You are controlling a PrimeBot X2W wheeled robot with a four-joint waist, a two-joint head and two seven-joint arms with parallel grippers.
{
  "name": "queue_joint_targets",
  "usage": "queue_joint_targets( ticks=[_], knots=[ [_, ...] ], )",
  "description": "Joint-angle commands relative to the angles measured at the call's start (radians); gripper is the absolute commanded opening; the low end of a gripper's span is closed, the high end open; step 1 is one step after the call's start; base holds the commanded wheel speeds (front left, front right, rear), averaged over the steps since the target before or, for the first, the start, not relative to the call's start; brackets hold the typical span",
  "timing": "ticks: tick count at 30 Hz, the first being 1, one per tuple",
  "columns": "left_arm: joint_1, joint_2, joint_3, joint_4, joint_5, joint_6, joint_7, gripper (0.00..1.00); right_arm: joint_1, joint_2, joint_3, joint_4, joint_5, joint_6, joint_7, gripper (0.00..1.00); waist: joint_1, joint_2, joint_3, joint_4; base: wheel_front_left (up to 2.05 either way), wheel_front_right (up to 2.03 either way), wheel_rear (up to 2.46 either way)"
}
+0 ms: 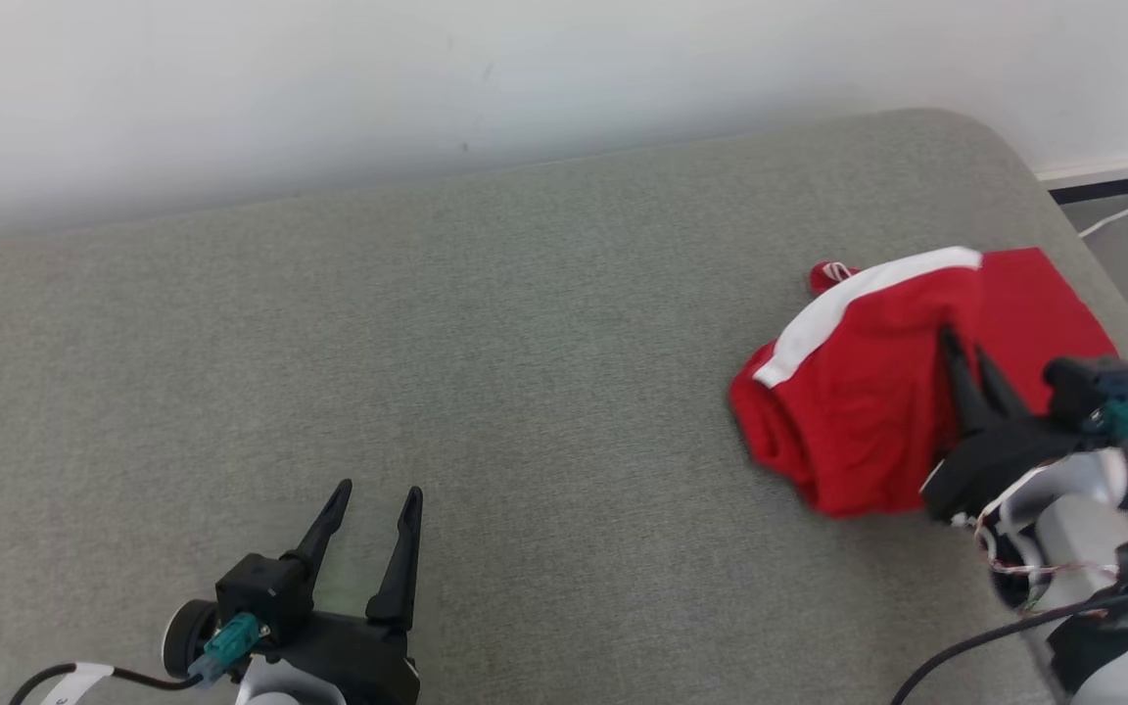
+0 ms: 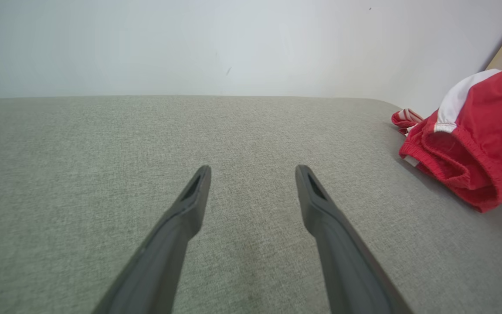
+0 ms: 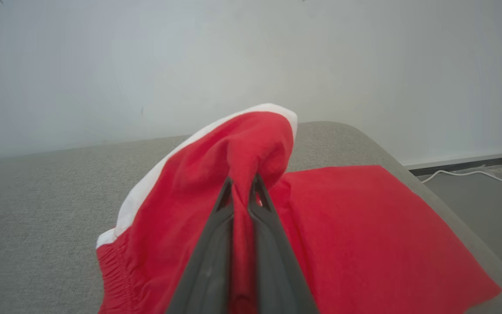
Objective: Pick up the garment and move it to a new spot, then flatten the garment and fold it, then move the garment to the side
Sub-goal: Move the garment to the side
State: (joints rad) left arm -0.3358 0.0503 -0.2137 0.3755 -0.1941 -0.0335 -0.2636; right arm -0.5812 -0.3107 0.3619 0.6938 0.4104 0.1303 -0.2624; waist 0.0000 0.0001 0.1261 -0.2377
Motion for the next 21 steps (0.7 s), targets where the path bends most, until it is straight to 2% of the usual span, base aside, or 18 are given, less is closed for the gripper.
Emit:
queue_joint_targets(
  ticks=[1,9,14,15,16,17,21],
  knots=[
    [-0.015,0.001,-0.002,-0.008,-0.006,0.005,-0.001,1.00,-0.038,-0.033,0.012,0.020,-0.006,0.001,0.006,0.00,0.0000,-0.0001,0.013,0.031,0.00,0.00,0.00],
    [-0.025,0.001,-0.012,-0.017,-0.011,0.008,-0.001,1.00,-0.176,-0.157,0.037,0.135,0.000,0.001,0.036,0.00,0.0000,-0.0001,0.046,0.084,0.00,0.00,0.00],
    [-0.040,0.001,-0.015,-0.016,-0.004,0.006,-0.001,1.00,-0.231,-0.194,0.017,0.243,-0.017,0.001,0.031,0.00,0.0000,-0.0001,0.069,0.110,0.00,0.00,0.00],
    [-0.041,0.001,-0.016,-0.016,-0.001,0.006,-0.001,1.00,-0.245,-0.203,0.005,0.264,-0.031,0.000,0.024,0.15,0.0000,-0.0001,0.074,0.115,0.00,0.00,0.00],
    [-0.044,0.001,-0.016,-0.015,0.002,0.007,-0.001,1.00,-0.258,-0.210,-0.011,0.288,-0.045,0.000,0.019,0.52,0.0000,-0.0001,0.078,0.118,0.00,0.00,0.00],
    [-0.049,0.001,-0.016,-0.014,0.005,0.006,-0.001,1.00,-0.269,-0.217,-0.032,0.314,-0.060,0.000,0.011,1.00,0.0000,-0.0001,0.082,0.123,0.00,0.00,0.00],
    [-0.057,0.001,-0.014,-0.009,0.014,0.009,-0.001,1.00,-0.301,-0.209,-0.124,0.374,-0.145,0.000,-0.002,1.00,0.0000,-0.0001,0.091,0.134,0.00,0.00,0.00]
  ],
)
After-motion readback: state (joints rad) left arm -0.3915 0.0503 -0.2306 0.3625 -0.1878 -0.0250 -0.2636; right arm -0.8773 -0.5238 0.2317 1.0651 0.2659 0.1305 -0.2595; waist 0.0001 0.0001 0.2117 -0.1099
